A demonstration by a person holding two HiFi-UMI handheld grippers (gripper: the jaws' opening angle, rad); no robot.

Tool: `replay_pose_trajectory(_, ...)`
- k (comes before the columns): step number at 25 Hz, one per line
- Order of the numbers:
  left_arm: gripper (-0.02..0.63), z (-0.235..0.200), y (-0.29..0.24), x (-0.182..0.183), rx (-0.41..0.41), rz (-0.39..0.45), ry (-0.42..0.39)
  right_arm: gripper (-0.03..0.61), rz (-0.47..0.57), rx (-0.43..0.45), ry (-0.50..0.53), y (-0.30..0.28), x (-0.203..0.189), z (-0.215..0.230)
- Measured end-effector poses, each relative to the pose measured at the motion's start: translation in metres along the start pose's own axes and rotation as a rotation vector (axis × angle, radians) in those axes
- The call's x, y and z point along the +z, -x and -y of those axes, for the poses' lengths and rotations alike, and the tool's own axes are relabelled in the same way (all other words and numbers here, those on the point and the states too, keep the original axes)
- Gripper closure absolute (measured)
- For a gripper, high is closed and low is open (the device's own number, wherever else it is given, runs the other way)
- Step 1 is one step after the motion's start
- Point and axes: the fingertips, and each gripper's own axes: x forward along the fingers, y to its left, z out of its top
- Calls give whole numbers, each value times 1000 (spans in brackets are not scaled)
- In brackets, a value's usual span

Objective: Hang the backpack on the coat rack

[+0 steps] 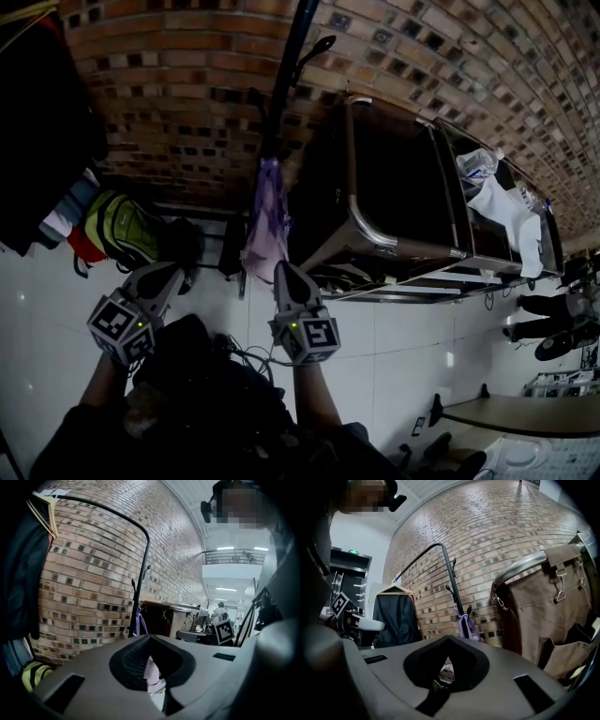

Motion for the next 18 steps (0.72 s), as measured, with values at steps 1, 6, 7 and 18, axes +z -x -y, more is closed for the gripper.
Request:
replay_pose_trajectory(1,588,4,0,-1,-9,-3,-3,568,11,1,-16,5,1,0)
replay_pose_trajectory(6,588,24,3,2,-62,-10,-31,571,44,-31,-62,31,-1,-2)
replay_pose_trajectory(7,588,27,8,3,-67,-6,-32,571,45,-39,-61,35,-2,-5)
replay_pose_trajectory(18,588,13,144,-25,20,-10,-6,571,33,14,6,51,-4,-127)
